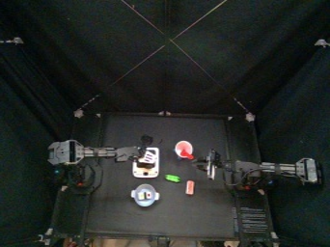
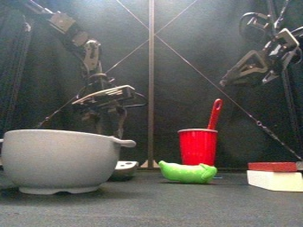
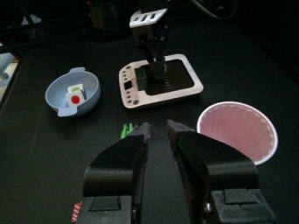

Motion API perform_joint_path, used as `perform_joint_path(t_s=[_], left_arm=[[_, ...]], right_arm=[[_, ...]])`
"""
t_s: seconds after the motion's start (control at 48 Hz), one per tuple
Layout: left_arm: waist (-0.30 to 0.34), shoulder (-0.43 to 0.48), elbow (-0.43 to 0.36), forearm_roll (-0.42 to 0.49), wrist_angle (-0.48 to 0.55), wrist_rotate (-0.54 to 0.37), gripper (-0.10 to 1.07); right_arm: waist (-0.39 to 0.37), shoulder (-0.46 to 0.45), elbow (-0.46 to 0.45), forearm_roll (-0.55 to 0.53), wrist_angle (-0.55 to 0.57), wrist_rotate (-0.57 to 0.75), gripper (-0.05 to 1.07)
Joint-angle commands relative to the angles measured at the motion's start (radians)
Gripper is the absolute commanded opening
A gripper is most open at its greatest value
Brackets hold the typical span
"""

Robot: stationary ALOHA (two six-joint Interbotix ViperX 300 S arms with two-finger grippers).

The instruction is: Place sushi piece in bowl

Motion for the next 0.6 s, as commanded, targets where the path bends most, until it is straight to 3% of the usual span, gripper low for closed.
perform_joint_path(t_s=[0.0, 0.188, 0.333, 0.583], left_arm=[[-0.002, -0.025, -0.012, 0.002, 0.0, 0.005, 0.64], [-0.043, -0.074, -0.011, 0.012, 0.0, 0.051, 0.63], [-0.109, -0.118, -0.011, 0.02, 0.006, 0.149, 0.63], [-0.287, -0.172, 0.028, -0.003, -0.005, 0.439, 0.63]], right_arm=[[0.0, 0.0, -0.009, 0.0, -0.003, -0.002, 0.66], [0.0, 0.002, -0.009, 0.0, -0.005, -0.002, 0.66], [-0.002, 0.002, -0.009, 0.0, -0.005, -0.002, 0.66], [-0.002, 0.002, -0.009, 0.0, -0.005, -0.002, 0.66]])
